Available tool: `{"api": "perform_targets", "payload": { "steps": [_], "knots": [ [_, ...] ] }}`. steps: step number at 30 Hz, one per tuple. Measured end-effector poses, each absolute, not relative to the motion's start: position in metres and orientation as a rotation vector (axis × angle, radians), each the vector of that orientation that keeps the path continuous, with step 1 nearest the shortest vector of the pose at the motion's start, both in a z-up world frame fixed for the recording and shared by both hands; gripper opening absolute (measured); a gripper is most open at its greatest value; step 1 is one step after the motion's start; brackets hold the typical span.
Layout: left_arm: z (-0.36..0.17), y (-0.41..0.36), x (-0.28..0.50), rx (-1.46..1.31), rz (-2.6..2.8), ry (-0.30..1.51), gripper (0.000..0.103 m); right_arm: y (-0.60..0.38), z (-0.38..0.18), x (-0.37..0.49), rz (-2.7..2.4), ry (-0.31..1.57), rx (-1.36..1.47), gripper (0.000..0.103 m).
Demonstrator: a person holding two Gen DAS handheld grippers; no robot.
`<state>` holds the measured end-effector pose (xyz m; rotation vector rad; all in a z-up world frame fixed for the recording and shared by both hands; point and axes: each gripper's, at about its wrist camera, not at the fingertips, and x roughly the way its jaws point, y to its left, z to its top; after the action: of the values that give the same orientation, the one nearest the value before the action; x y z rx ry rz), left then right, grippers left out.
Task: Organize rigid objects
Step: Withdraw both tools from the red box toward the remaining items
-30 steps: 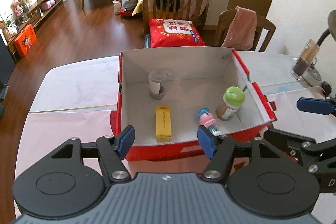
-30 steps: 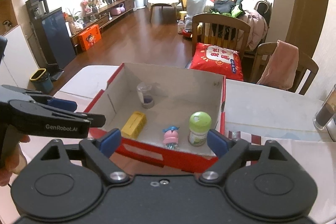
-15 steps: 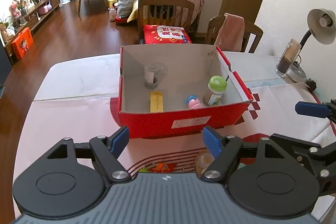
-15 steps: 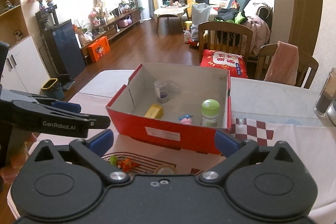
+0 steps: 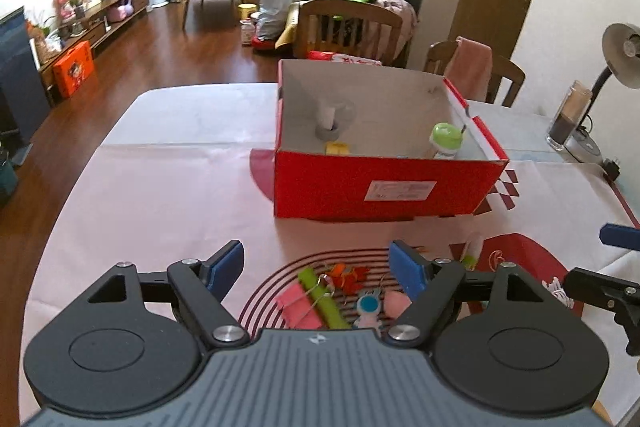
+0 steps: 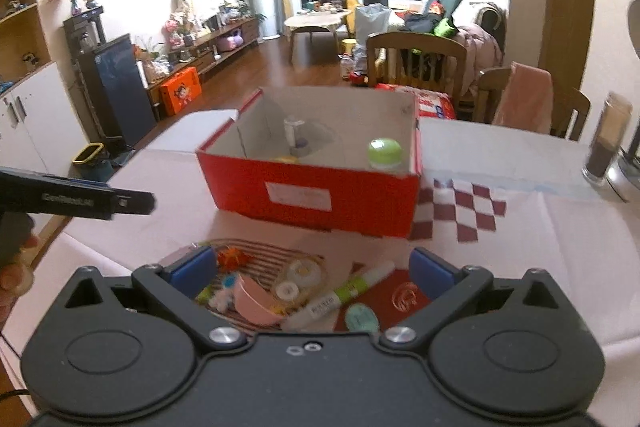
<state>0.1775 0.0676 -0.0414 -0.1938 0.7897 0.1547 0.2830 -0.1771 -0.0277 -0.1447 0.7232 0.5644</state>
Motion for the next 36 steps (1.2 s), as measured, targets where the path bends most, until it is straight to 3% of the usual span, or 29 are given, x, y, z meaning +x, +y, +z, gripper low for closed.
{"api": "perform_targets", "payload": {
  "steps": [16,20,36],
  "knots": [
    [-0.109,0.071,0.167,-0.195,0.212,0.874,0.079,-0.186,-0.086,0.289,0.52,0.802,-0.201,0.095],
    [-0.122,0.071,0.169,-0.198,0.22,0.892,0.079,-0.183,-0.099,0.298,0.518,0.841,-0.214,0.085],
    [-0.158,0.083,0.188,-0.273,0.243,0.952,0.079,-0.172,-0.124,0.318,0.547,0.905,-0.256,0.061]
  ]
}}
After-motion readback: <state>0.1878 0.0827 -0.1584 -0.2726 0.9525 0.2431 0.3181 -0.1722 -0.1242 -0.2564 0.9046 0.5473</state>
